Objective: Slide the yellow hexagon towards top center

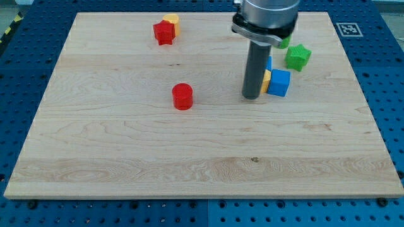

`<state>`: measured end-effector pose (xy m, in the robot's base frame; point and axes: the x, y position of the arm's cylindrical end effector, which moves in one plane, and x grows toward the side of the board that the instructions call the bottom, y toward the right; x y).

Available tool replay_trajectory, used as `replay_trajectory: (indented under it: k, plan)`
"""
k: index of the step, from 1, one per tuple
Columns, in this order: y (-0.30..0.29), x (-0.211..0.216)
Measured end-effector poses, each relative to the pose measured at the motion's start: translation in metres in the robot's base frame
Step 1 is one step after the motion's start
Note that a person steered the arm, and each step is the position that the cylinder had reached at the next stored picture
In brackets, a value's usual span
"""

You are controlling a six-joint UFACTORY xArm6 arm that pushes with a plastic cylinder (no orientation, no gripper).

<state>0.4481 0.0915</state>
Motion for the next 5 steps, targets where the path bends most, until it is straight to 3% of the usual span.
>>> replay_trajectory:
  k: [2,3,5]
  plan:
    - [0.035,0.019]
    - [0.043,0.011]
    - [0.002,-0.037]
